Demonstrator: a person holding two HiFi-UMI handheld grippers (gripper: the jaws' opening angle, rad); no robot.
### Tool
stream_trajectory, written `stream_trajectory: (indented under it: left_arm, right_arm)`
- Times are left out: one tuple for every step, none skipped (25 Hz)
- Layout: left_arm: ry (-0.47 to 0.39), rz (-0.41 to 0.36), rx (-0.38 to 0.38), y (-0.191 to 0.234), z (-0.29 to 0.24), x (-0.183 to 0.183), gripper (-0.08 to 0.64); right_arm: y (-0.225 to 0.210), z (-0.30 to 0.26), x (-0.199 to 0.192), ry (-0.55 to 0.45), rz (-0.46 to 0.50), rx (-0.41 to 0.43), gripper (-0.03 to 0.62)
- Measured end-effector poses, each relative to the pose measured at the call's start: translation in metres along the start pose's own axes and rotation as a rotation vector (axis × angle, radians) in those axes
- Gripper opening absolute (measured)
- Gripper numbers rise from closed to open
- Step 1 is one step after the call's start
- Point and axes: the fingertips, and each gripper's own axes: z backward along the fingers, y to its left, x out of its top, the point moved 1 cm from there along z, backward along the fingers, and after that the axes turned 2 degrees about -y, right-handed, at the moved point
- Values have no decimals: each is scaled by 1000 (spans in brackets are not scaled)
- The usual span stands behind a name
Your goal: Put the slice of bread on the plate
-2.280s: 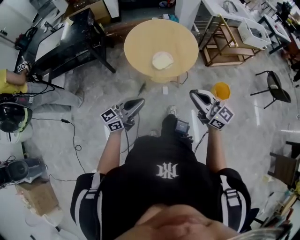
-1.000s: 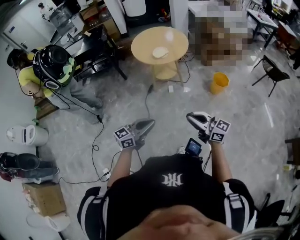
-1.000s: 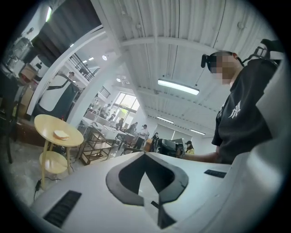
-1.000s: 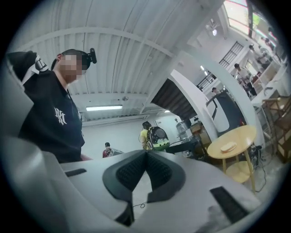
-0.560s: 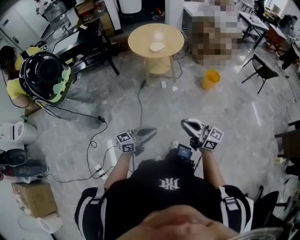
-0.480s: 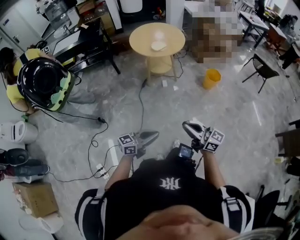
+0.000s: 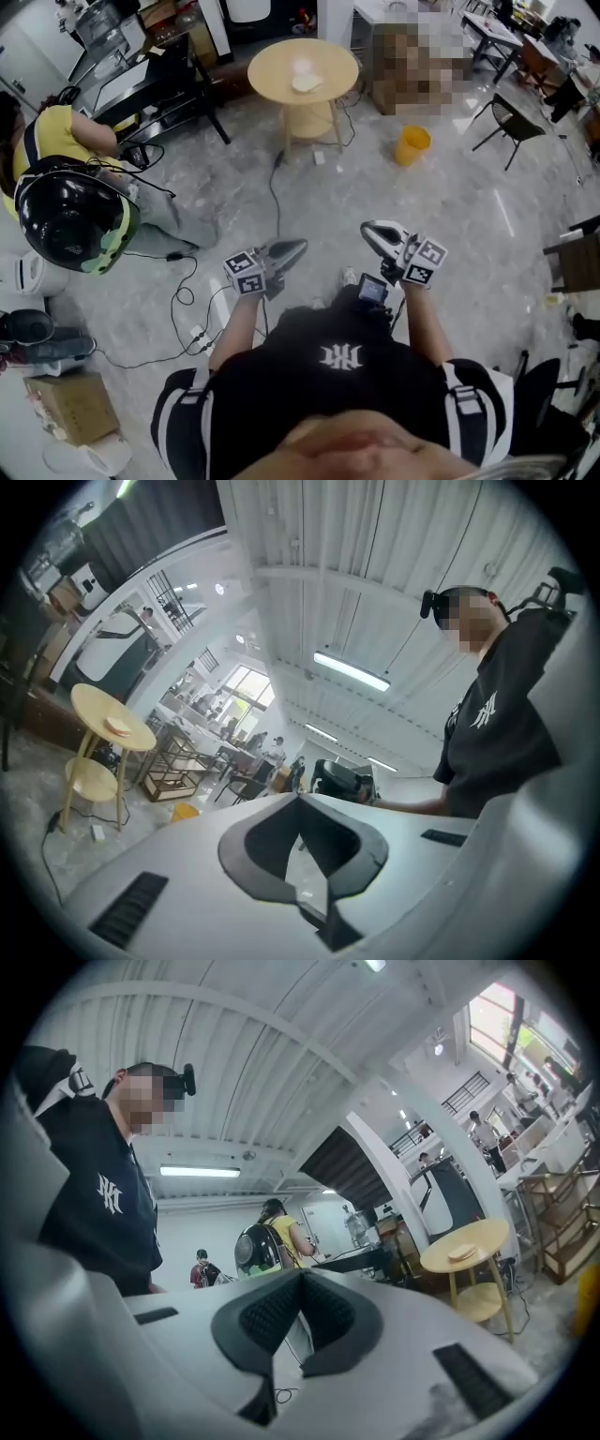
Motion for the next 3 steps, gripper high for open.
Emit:
stream_trajectory:
  left_arm:
    - [-3, -1, -15, -2, 0, 1, 9]
    - [-6, -3, -28, -4, -1, 3, 9]
    - [-7, -5, -41, -6, -2, 4, 9]
  right_arm:
    - [0, -2, -1, 3, 1, -3, 1]
    - [-1, -4, -2, 8, 3, -7, 0]
    - [-1, -5, -4, 13, 4, -11, 0]
